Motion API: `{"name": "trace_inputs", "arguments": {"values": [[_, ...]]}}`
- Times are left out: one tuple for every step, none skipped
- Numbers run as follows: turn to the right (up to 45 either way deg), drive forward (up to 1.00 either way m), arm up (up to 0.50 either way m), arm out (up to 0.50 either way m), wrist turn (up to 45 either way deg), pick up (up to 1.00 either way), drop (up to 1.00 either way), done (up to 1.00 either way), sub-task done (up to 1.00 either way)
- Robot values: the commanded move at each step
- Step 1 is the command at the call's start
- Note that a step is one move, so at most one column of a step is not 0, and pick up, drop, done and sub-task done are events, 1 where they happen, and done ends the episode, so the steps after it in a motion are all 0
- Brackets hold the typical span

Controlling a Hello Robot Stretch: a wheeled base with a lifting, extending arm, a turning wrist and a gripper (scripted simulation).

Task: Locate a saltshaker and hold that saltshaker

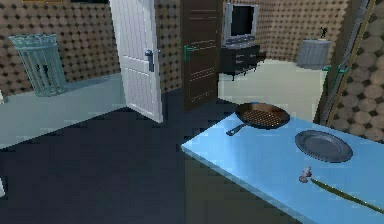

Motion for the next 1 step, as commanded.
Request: {"name": "trace_inputs", "arguments": {"values": [[0.0, 0.00, 0.00, 0.00, 0.0, 0.00, 0.00, 1.00, 0.00]]}}
